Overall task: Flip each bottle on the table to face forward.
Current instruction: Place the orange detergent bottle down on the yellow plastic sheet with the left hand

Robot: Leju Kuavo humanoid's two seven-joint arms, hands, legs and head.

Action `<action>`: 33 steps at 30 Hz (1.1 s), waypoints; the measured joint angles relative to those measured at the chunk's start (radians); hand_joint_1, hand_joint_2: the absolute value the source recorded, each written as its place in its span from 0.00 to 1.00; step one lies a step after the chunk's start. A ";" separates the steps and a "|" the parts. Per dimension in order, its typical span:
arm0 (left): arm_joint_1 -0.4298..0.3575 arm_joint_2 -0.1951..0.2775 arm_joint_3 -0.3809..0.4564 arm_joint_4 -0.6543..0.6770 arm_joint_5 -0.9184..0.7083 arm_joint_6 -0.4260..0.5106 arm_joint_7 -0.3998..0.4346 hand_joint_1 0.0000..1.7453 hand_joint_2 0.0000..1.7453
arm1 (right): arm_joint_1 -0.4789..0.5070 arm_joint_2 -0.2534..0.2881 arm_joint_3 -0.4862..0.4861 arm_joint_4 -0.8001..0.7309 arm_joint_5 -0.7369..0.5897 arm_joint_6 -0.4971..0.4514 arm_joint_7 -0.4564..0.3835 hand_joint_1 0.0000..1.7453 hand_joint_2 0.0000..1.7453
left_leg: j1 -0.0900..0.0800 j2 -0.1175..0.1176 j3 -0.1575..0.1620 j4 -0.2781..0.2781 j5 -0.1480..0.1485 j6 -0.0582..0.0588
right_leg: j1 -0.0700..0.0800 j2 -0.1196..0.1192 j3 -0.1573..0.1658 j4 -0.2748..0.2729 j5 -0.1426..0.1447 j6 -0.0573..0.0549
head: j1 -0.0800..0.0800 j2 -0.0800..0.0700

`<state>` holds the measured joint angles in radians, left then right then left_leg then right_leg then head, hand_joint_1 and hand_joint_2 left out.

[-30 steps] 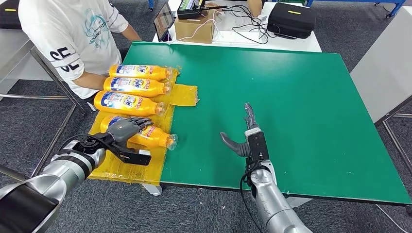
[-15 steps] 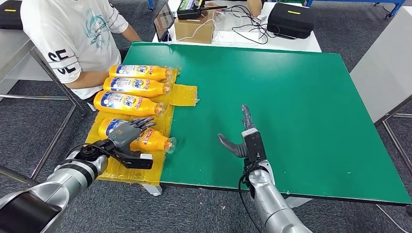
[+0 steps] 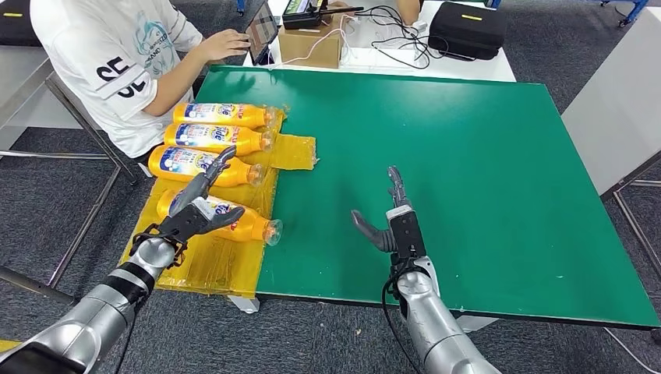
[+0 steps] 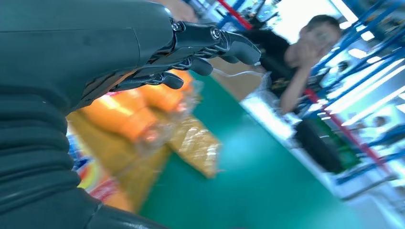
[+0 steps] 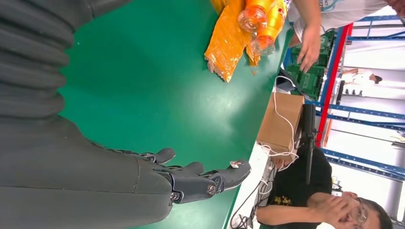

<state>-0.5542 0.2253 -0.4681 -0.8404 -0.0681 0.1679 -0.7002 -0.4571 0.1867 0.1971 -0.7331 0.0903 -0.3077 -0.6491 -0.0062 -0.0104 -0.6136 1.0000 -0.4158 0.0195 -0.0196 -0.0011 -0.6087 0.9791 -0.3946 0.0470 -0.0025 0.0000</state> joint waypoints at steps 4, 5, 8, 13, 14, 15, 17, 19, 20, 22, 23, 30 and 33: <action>0.008 -0.045 0.096 -0.027 0.027 -0.187 -0.001 0.00 1.00 | 0.002 0.008 0.000 -0.016 0.001 -0.026 -0.005 0.00 0.00 | 0.000 -0.001 0.000 0.000 0.000 0.000 | 0.000 0.000 0.000 0.000 0.000 0.000 | 0.000 0.000; 0.008 -0.070 0.125 -0.014 0.024 -0.217 -0.001 0.00 1.00 | 0.002 0.013 0.002 -0.022 0.004 -0.036 -0.006 0.00 0.25 | 0.000 -0.001 0.000 0.000 0.000 0.000 | 0.000 0.000 -0.001 0.000 0.000 0.000 | 0.000 0.000; 0.000 -0.159 0.181 0.034 0.003 -0.201 -0.001 0.00 1.00 | 0.002 0.031 0.016 -0.037 0.031 -0.072 0.002 0.00 1.00 | -0.001 -0.001 -0.001 0.000 0.000 0.000 | -0.001 0.000 0.000 0.000 0.000 0.000 | 0.000 0.000; -0.018 -0.313 0.207 0.091 -0.046 -0.071 -0.001 0.00 1.00 | 0.003 0.077 0.056 -0.055 0.055 -0.134 0.005 0.00 1.00 | -0.001 0.000 -0.001 0.001 0.000 0.000 | -0.001 0.000 -0.001 0.000 0.000 0.001 | 0.000 0.000; -0.019 -0.336 0.207 0.094 -0.051 -0.053 -0.001 0.00 1.00 | 0.003 0.085 0.062 -0.059 0.056 -0.140 0.004 0.00 1.00 | -0.001 0.000 -0.001 0.001 0.000 0.000 | -0.001 0.000 -0.001 0.000 0.000 0.001 | 0.000 0.000; -0.020 -0.354 0.207 0.096 -0.055 -0.042 -0.001 0.00 1.00 | 0.003 0.090 0.067 -0.062 0.056 -0.143 0.004 0.00 1.00 | -0.001 0.000 -0.001 0.001 0.000 0.000 | -0.001 0.000 -0.001 0.000 0.000 0.001 | 0.000 0.000; -0.020 -0.383 0.207 0.097 -0.058 -0.020 -0.001 0.00 1.00 | 0.006 0.099 0.075 -0.070 0.050 -0.147 0.003 0.00 1.00 | -0.001 0.000 -0.001 0.001 0.000 0.000 | -0.001 0.000 -0.001 0.000 0.000 0.001 | 0.000 0.000; -0.010 -0.407 0.207 0.082 -0.055 0.018 -0.001 0.00 1.00 | 0.017 0.108 0.080 -0.083 0.041 -0.158 -0.004 0.00 1.00 | -0.001 0.000 -0.001 0.000 0.000 0.000 | -0.001 0.000 -0.001 0.000 0.000 0.000 | 0.000 0.000; -0.003 -0.421 0.207 0.074 -0.051 0.034 -0.001 0.00 1.00 | 0.026 0.114 0.084 -0.092 0.038 -0.166 -0.010 0.00 1.00 | -0.001 0.000 -0.001 0.000 0.000 0.000 | -0.001 0.000 -0.001 0.000 0.000 0.000 | 0.000 0.000; 0.011 -0.447 0.207 0.062 -0.040 0.055 -0.001 0.00 1.00 | 0.048 0.129 0.093 -0.112 0.033 -0.184 -0.021 0.00 1.00 | -0.001 0.000 -0.001 0.000 0.000 0.000 | 0.000 0.000 -0.001 0.000 0.000 0.000 | 0.000 0.000; 0.017 -0.458 0.207 0.058 -0.038 0.061 -0.001 0.00 1.00 | 0.059 0.136 0.098 -0.121 0.033 -0.190 -0.024 0.00 1.00 | -0.001 0.000 -0.002 0.000 0.000 0.000 | 0.000 0.000 -0.002 0.000 0.000 0.000 | 0.000 0.000; 0.032 -0.488 0.207 0.046 -0.026 0.068 -0.001 0.00 1.00 | 0.094 0.148 0.115 -0.163 0.030 -0.197 -0.025 0.00 1.00 | -0.001 0.000 -0.002 0.000 0.000 0.000 | -0.001 0.000 -0.002 -0.001 0.000 0.000 | 0.000 0.000; 0.039 -0.494 0.207 0.043 -0.023 0.093 -0.001 0.00 1.00 | 0.105 0.149 0.119 -0.178 0.026 -0.214 -0.023 0.00 1.00 | -0.001 0.000 -0.002 0.000 0.000 0.000 | -0.001 0.000 -0.001 -0.001 0.000 0.000 | 0.000 0.000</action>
<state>-0.5154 -0.2689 -0.2607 -0.7978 -0.0915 0.2608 -0.7015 -0.3517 0.3360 0.3164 -0.9107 0.1166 -0.5221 -0.6717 -0.0069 -0.0104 -0.6152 1.0002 -0.4161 0.0198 -0.0202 -0.0012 -0.6102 0.9786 -0.3943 0.0473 -0.0027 0.0000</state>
